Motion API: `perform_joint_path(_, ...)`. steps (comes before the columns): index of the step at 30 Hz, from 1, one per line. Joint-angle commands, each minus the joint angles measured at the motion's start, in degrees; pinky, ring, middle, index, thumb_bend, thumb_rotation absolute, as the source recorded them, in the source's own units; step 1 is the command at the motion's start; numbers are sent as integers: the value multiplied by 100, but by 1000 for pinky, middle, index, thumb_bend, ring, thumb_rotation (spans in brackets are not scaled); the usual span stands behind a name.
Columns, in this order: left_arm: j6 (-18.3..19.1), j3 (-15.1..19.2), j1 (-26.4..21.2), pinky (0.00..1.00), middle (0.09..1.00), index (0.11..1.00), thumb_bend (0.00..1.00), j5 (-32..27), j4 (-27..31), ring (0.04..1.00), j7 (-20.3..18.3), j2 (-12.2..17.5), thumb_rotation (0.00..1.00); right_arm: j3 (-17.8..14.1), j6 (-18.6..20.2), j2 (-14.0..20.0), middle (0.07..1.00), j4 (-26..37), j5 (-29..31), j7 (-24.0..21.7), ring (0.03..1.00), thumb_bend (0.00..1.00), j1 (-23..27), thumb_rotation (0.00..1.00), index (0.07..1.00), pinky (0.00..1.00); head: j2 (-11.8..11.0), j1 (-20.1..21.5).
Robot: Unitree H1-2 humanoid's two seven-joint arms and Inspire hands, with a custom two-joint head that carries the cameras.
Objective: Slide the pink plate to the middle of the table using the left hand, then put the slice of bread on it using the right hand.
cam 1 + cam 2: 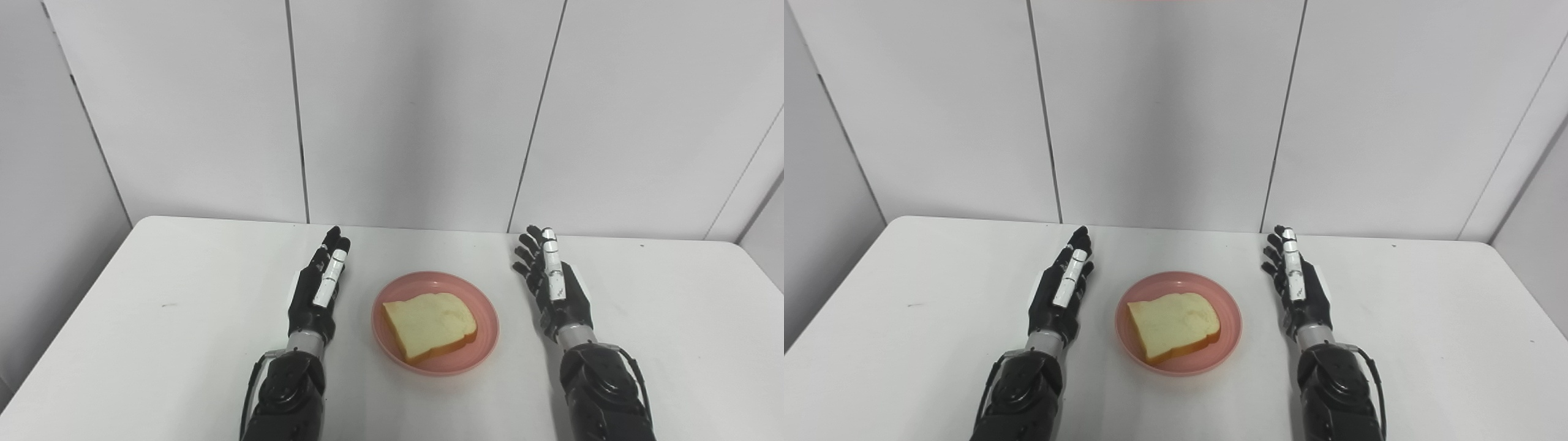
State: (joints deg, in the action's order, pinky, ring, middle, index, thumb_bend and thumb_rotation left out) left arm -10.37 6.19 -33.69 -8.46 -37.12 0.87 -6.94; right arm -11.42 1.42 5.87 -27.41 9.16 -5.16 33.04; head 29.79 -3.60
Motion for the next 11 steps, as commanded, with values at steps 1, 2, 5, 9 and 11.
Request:
perform_joint_path(1,1,-29,-149,1000,976,885,799,9,168,994,24,-14,672,42,-103,-32,926,191,71,23,930,818,157,970,925,930,9,-8)
perform_joint_path(2,8,-28,-151,1000,974,882,801,1,170,992,28,-15,673,56,-107,-32,923,192,70,30,930,824,149,959,922,934,9,-8)
perform_joint_path(5,4,-26,-173,1000,972,877,809,-10,152,985,42,-15,679,125,-128,-13,916,167,-1,77,927,838,121,948,911,934,10,-13)
perform_joint_path(9,70,-3,-193,1000,978,880,804,-99,174,989,-18,-3,681,186,-251,-13,910,167,-26,101,921,829,77,937,903,931,18,-15)
perform_joint_path(11,118,10,-203,1000,981,880,813,-144,181,989,-47,8,677,236,-295,-2,912,187,-51,82,921,827,52,946,905,941,21,-9)
